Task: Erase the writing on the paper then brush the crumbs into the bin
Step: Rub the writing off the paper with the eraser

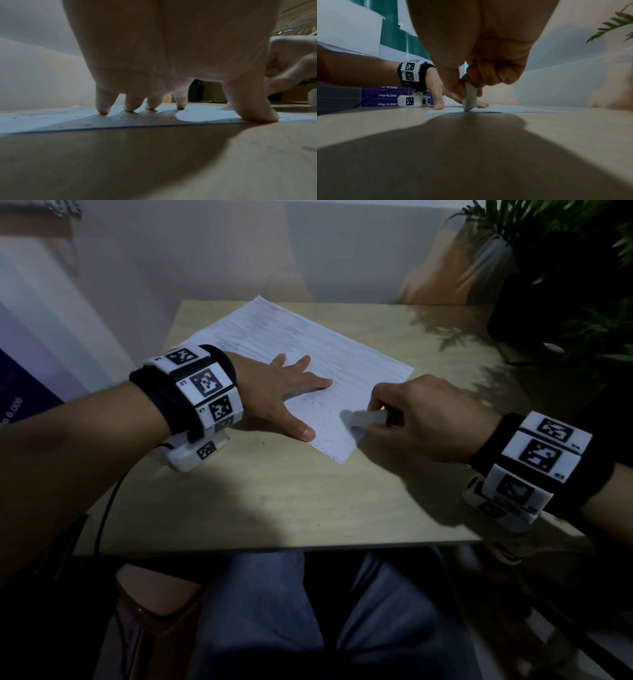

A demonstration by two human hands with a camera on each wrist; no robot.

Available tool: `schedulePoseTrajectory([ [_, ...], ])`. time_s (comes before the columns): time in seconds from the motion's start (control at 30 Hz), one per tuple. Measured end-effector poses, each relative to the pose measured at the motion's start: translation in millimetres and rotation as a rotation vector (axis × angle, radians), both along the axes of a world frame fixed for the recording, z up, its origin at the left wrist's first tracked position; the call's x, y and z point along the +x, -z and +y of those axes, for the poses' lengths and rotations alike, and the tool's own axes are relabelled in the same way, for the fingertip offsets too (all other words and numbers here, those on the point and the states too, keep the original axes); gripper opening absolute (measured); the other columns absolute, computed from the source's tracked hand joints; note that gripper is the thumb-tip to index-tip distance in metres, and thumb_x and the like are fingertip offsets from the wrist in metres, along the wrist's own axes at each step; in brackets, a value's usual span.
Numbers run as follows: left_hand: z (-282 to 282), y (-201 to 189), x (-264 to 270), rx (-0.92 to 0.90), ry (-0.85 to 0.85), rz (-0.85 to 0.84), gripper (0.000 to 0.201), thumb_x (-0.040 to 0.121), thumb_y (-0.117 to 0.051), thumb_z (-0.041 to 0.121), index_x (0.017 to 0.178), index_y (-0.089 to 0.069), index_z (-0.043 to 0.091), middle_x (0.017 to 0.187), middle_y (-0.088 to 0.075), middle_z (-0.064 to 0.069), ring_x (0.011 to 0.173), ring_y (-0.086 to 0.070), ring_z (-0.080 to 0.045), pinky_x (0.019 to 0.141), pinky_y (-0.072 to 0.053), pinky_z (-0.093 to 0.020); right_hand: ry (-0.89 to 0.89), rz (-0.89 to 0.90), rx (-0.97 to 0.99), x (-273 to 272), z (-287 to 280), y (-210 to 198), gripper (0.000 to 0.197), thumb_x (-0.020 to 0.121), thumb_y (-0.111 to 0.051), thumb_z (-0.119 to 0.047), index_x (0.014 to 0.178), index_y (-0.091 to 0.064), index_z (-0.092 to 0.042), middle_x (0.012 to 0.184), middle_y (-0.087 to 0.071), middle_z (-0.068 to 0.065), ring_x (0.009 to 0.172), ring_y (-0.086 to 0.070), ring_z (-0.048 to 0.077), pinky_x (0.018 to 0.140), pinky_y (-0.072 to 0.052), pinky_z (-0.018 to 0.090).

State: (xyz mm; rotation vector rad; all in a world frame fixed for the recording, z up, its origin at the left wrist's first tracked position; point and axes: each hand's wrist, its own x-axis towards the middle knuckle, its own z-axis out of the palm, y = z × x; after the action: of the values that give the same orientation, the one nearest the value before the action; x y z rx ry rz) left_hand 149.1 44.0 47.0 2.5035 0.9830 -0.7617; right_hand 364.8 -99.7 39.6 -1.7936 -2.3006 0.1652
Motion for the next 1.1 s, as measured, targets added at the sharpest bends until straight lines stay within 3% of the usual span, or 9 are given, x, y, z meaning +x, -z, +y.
schedulePoseTrajectory([
  [0.1,-0.7,1.8,0.6,0.01,-0.004,-0.011,0.111,0.066,-0.05,0.088,0.157,0.005,0.053,0.167,0.025,0.008,0.155,0.018,-0.029,0.125,-0.001,-0.059,-0.075,0.066,-0.047,-5.9,-2.6,-0.4,0.037,0.083,-0.053,-0.056,0.098,-0.067,-0.025,0.073,-0.063,-0.008,0.065,-0.055,0.015,0.062,-0.047,0.035],
  [0.23,-0.6,3.3,2.3,0.029,-0.006,-0.02,0.111,0.069,-0.056,0.084,0.158,0.003,0.052,0.168,0.023,0.009,0.156,0.016,-0.029,0.125,-0.005,-0.058,0.053,-0.004,0.016,-0.6,2.1,-1.2,0.038,0.081,-0.049,-0.056,0.096,-0.063,-0.024,0.074,-0.06,-0.006,0.069,-0.057,0.024,0.065,-0.051,0.04],
  [0.4,0.0,3.2,2.0,0.018,-0.012,-0.027,0.112,0.07,-0.059,0.083,0.158,0.002,0.052,0.168,0.023,0.008,0.155,0.017,-0.029,0.125,-0.006,-0.058,-0.069,0.1,-0.164,-10.5,-5.7,-5.4,0.035,0.081,-0.06,-0.055,0.095,-0.066,-0.024,0.068,-0.058,-0.013,0.062,-0.054,0.003,0.062,-0.045,0.029],
  [0.53,-0.1,3.6,2.4,0.027,-0.01,-0.027,0.109,0.074,-0.06,0.08,0.158,0.002,0.05,0.168,0.023,0.006,0.155,0.017,-0.031,0.125,-0.005,-0.058,0.069,-0.021,0.002,-2.7,1.3,-2.6,0.034,0.084,-0.061,-0.055,0.092,-0.064,-0.022,0.072,-0.06,-0.006,0.068,-0.056,0.023,0.064,-0.049,0.038],
  [0.6,0.1,3.1,2.7,0.025,-0.004,-0.024,0.11,0.074,-0.059,0.08,0.158,0.003,0.049,0.168,0.023,0.006,0.155,0.017,-0.032,0.125,-0.005,-0.058,0.003,-0.001,-0.025,-6.2,-1.8,-2.4,0.03,0.086,-0.062,-0.052,0.092,-0.063,-0.023,0.07,-0.059,-0.007,0.063,-0.054,0.016,0.062,-0.049,0.037],
  [0.7,0.0,2.3,2.7,0.025,-0.005,-0.017,0.11,0.074,-0.059,0.081,0.158,0.003,0.05,0.168,0.024,0.007,0.155,0.017,-0.03,0.125,-0.005,-0.059,-0.083,0.087,-0.133,-11.3,-8.3,-4.0,0.026,0.084,-0.066,-0.051,0.091,-0.064,-0.025,0.065,-0.056,-0.014,0.06,-0.053,0.002,0.059,-0.042,0.025],
  [0.87,0.1,2.8,2.0,0.023,-0.005,-0.023,0.107,0.076,-0.061,0.079,0.158,0.003,0.051,0.168,0.024,0.007,0.155,0.017,-0.03,0.125,-0.005,-0.058,0.051,-0.048,0.016,-3.7,-2.7,-2.7,0.035,0.082,-0.055,-0.055,0.09,-0.063,-0.022,0.069,-0.06,-0.005,0.066,-0.055,0.024,0.062,-0.047,0.037],
  [1.0,0.3,2.3,2.3,0.022,0.0,-0.016,0.109,0.075,-0.06,0.08,0.158,0.004,0.05,0.168,0.025,0.006,0.155,0.018,-0.031,0.125,-0.004,-0.058,-0.08,0.074,-0.165,-10.7,-12.1,-7.3,0.037,0.08,-0.058,-0.058,0.091,-0.066,-0.024,0.065,-0.057,-0.012,0.059,-0.053,0.006,0.062,-0.046,0.032],
  [1.1,1.8,3.9,2.4,0.021,-0.002,-0.017,0.109,0.075,-0.06,0.08,0.158,0.004,0.051,0.168,0.024,0.006,0.155,0.018,-0.031,0.125,-0.005,-0.058,-0.003,0.029,-0.084,-4.1,-7.4,-3.0,0.034,0.083,-0.063,-0.057,0.09,-0.065,-0.023,0.066,-0.058,-0.011,0.061,-0.052,0.014,0.062,-0.045,0.034],
])
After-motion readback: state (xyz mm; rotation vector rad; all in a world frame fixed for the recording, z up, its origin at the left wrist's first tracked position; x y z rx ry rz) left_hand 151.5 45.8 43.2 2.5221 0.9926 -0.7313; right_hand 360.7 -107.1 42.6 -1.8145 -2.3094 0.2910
